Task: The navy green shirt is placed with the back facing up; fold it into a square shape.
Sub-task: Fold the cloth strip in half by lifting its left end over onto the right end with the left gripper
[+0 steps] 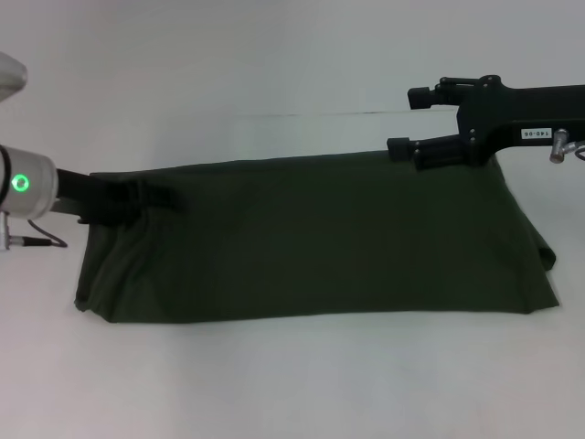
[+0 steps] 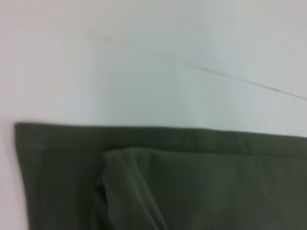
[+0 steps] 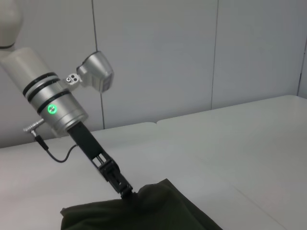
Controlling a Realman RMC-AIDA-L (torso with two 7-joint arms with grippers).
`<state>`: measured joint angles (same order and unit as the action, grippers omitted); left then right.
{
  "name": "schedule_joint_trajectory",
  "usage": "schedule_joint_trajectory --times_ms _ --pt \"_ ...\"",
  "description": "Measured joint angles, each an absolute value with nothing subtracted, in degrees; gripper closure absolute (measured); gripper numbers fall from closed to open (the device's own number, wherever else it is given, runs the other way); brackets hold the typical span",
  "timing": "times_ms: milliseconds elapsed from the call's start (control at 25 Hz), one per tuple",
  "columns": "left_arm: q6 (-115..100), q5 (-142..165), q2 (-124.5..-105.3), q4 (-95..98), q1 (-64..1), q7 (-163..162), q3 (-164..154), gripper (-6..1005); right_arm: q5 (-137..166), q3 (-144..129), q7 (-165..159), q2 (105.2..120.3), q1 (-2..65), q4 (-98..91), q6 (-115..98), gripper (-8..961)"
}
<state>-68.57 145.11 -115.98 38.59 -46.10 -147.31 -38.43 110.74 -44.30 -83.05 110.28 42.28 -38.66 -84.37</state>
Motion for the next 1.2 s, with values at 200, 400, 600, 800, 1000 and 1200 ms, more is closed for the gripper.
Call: schedule_joint_trajectory --times_ms 200,400,600,800,1000,1200 --pt "-69.0 144.9 -115.11 40.9 -44.6 -147.9 -38.3 135 110.7 -44.3 -83.1 110.29 42.3 -38.7 -84.4 37" --pt "-68.9 145.2 -114.13 41.2 -43.2 -149.0 -38.2 135 110.7 -44.4 -83.2 110.37 42.3 -38.7 -84.4 36" --pt "-69.0 144.8 -114.42 40.4 -43.4 -148.7 -38.2 134 110.7 -44.4 -83.7 110.42 42.5 -39.2 -84.3 36" --pt "-70.0 144.4 -115.53 40.0 -44.0 -148.4 -39.0 134 110.7 -44.4 -83.8 110.47 42.7 -39.4 -84.0 36" --pt "-72.5 143.9 -116.86 40.1 -44.8 -147.4 -39.0 133 110.7 -44.4 -83.5 110.47 42.7 -39.5 -83.9 37" --pt "-73.6 143.4 -117.46 40.6 -45.3 -146.4 -39.0 133 110.7 -44.4 -83.4 110.47 42.8 -39.6 -84.2 37"
